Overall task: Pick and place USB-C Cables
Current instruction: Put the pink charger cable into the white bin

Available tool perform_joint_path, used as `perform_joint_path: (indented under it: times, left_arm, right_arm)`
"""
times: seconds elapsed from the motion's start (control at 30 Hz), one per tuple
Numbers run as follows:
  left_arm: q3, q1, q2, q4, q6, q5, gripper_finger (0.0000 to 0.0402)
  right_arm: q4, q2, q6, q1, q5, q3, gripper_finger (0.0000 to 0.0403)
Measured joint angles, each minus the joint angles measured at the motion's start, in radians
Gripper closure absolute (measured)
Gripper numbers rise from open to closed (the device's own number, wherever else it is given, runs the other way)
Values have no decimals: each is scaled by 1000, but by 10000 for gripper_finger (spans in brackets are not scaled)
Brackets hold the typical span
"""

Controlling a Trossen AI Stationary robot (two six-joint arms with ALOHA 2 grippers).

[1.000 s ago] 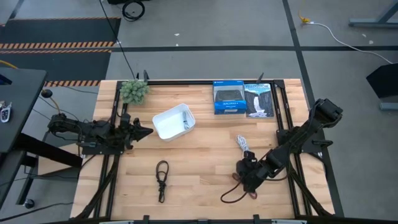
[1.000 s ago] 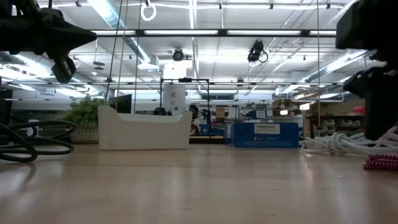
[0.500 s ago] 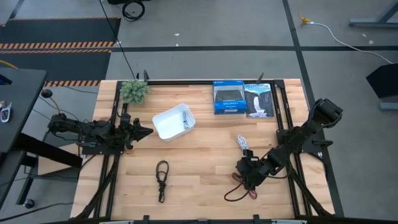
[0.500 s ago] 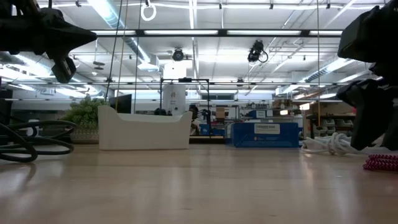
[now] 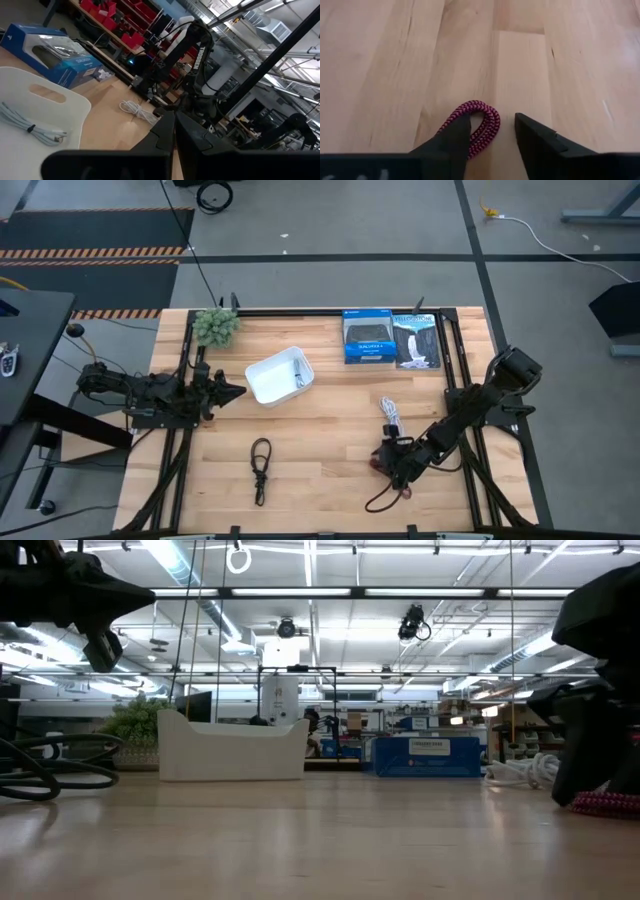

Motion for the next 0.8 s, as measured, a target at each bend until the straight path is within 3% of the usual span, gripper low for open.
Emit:
perform_joint_path:
  times: [0.33, 0.8]
  left_arm:
    - [0, 0, 0, 0, 0, 0, 381]
    - [0, 0, 0, -9, 2, 0, 381]
  right_arm:
    - [28, 1, -47, -1, 5, 0, 386]
    - [-84, -141, 1, -46, -83, 13, 396]
